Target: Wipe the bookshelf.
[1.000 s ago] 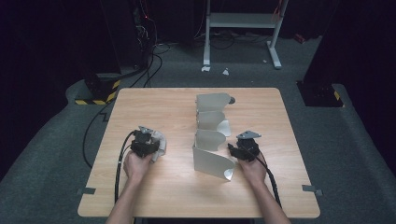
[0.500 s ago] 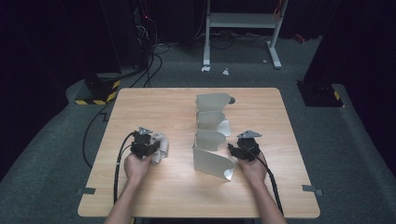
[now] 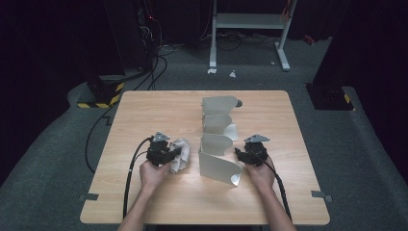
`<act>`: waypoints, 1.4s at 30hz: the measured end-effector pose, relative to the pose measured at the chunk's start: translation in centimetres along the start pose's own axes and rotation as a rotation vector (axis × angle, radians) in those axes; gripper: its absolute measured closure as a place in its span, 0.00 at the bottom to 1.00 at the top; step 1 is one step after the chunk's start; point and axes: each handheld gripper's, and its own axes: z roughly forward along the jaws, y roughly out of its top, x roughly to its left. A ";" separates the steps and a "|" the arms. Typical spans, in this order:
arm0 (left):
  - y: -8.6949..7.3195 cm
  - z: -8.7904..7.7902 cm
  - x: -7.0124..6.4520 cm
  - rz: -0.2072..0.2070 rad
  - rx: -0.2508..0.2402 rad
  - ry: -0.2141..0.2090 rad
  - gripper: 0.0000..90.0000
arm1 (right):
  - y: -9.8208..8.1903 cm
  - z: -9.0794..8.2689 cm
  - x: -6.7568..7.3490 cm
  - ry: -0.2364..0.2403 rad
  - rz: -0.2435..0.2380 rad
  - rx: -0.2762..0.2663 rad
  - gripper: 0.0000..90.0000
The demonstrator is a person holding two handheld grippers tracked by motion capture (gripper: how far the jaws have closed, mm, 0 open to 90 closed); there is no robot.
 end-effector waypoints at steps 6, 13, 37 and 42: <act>0.4 1.1 -1.6 0.035 0.046 -0.064 0.88 | 0.0 0.0 0.2 -0.015 -0.015 -0.005 0.50; 1.4 1.8 -3.6 0.075 0.051 -0.099 0.88 | 0.0 0.0 0.1 0.000 0.001 0.000 0.50; 4.6 -1.1 -4.9 0.087 -0.050 -0.147 0.88 | 0.6 0.6 0.8 0.042 -0.034 -0.008 0.66; 5.0 -2.0 -5.5 0.107 -0.102 -0.122 0.88 | 0.9 0.9 1.0 0.044 -0.039 -0.008 0.66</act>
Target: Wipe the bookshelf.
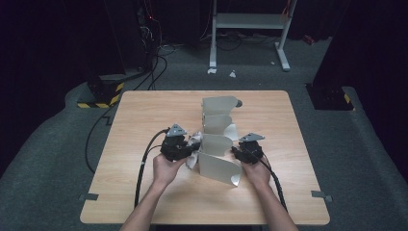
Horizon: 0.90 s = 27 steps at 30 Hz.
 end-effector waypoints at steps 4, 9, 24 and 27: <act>0.4 -0.3 0.1 0.008 0.003 -0.003 0.88 | 0.1 0.1 0.1 -0.001 0.001 0.001 0.66; 1.6 -1.7 -0.3 0.038 -0.034 0.000 0.88 | 0.1 0.1 0.1 -0.001 -0.003 0.000 0.66; 1.2 -1.1 -0.7 0.049 -0.023 0.020 0.88 | 0.1 0.1 0.4 0.014 -0.017 -0.002 0.66; 0.9 -1.1 -0.8 0.047 -0.015 0.022 0.88 | 0.1 0.1 0.4 0.019 -0.021 -0.001 0.66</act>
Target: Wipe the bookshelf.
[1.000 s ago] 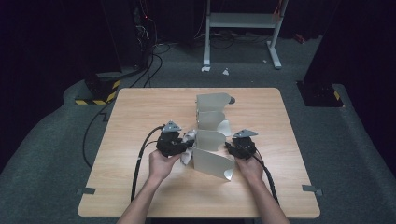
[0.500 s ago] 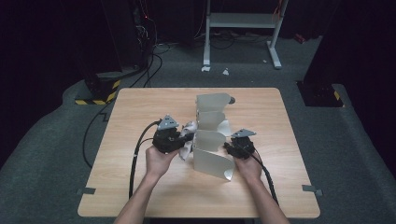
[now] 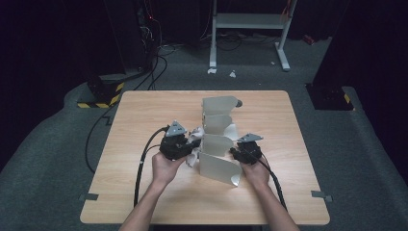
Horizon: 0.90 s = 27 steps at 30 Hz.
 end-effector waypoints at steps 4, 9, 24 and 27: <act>-0.7 0.4 0.0 -0.014 0.014 -0.002 0.88 | 0.0 0.0 0.1 0.001 -0.003 0.001 0.66; -2.1 1.3 0.3 -0.050 0.052 -0.006 0.88 | 0.0 0.0 0.0 0.002 -0.002 0.001 0.64; -5.8 3.8 0.8 -0.099 0.174 -0.022 0.88 | -1.6 -1.9 0.2 0.003 -0.025 -0.022 0.91; -6.3 4.4 0.8 -0.097 0.200 -0.018 0.88 | -2.4 -2.9 -0.3 0.003 0.002 -0.025 0.99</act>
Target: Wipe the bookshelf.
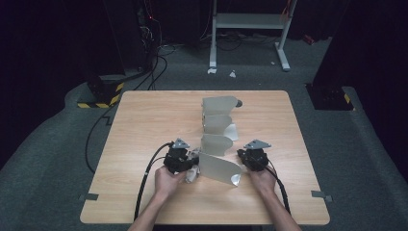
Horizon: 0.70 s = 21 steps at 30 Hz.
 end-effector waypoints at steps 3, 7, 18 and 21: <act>-0.5 0.4 -0.1 -0.010 0.006 -0.009 0.88 | -0.8 -0.7 -0.2 -0.009 -0.002 0.022 1.00; -0.5 0.2 0.0 -0.029 -0.010 -0.024 0.88 | -1.5 -1.5 -0.2 -0.032 -0.024 0.023 1.00; -0.2 -1.4 -0.2 -0.035 -0.047 -0.047 0.88 | -1.4 -1.3 1.4 -0.058 -0.061 0.019 1.00; 0.1 -1.3 -0.1 -0.021 -0.037 -0.048 0.88 | -1.2 -1.2 1.8 -0.049 -0.073 0.019 1.00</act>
